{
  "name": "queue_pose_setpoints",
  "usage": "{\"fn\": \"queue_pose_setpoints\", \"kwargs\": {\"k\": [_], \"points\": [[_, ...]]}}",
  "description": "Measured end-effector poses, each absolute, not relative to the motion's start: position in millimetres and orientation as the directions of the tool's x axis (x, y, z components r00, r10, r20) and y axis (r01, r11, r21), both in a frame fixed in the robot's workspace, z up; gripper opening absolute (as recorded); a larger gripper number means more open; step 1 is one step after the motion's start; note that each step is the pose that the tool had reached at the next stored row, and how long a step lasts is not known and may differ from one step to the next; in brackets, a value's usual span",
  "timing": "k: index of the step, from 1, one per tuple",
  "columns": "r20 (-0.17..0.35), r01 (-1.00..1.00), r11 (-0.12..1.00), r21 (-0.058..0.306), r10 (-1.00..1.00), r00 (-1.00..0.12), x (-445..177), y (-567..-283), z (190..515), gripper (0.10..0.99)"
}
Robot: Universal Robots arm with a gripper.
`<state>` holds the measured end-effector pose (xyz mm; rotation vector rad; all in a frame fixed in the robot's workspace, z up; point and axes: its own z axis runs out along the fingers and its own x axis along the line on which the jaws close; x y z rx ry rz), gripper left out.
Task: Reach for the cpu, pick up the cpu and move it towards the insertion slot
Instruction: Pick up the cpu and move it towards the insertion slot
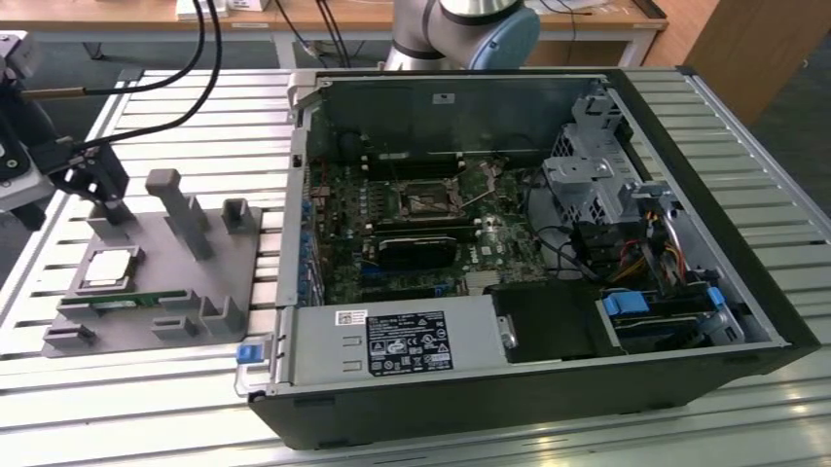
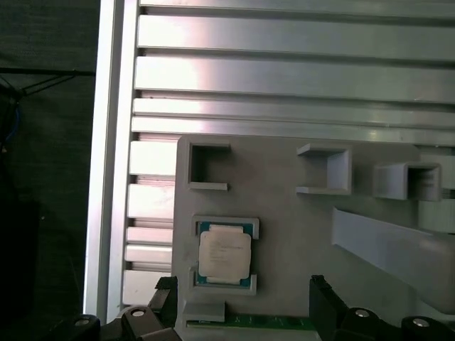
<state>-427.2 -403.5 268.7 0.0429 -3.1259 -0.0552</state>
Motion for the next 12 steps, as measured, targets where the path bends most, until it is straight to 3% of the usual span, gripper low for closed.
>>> {"fn": "queue_pose_setpoints", "kwargs": {"k": [12], "points": [[0.015,-0.027,0.999,0.036,-0.028,-1.000,-427.2,-403.6,260.1,0.824]]}}
